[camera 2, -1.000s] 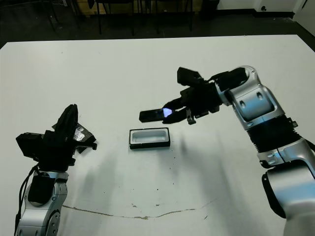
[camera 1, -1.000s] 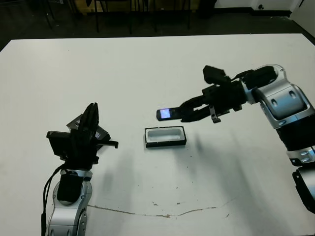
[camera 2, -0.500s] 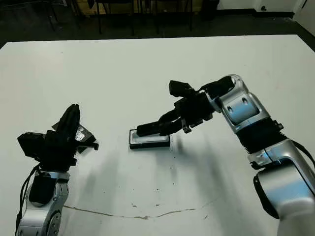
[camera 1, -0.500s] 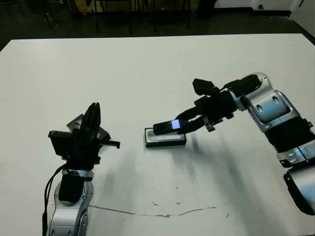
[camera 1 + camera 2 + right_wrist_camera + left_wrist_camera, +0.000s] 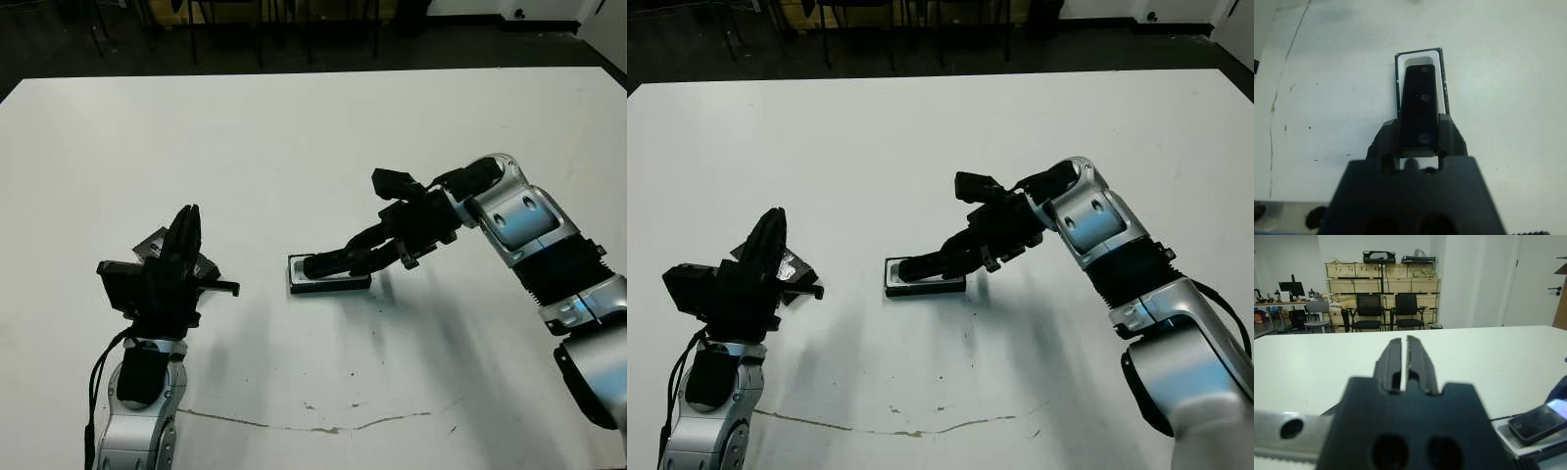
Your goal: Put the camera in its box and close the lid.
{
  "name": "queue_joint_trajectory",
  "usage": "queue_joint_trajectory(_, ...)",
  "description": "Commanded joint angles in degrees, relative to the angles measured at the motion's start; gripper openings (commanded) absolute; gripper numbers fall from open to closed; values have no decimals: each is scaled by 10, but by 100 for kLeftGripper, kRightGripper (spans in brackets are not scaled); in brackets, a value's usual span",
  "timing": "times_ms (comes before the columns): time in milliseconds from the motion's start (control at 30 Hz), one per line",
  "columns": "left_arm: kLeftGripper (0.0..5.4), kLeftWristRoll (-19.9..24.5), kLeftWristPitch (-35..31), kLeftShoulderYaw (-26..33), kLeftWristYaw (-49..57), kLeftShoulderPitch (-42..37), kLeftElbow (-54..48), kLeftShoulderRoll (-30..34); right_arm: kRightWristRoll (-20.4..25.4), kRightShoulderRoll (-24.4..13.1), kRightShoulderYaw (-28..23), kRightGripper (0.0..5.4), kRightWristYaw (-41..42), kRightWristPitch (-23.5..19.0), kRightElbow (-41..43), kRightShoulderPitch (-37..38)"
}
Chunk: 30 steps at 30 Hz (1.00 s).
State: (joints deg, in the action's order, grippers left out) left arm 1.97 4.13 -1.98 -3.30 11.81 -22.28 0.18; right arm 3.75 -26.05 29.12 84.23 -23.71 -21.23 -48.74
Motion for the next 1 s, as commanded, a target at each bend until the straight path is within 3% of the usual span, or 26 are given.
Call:
queue_joint_trajectory(33,0,1,-9,1,3,11,6,0,-4,8,-3,60,-8,16,-4,12)
queue_joint_trajectory(433,0,-5,-9,-3,4,12,8,1,-10,9,2,60,-8,1,2,12)
queue_joint_trajectory(1000,0,-4,-8,-5,8,13,9,-1,-35,7,18,60,3,50,-9,19)
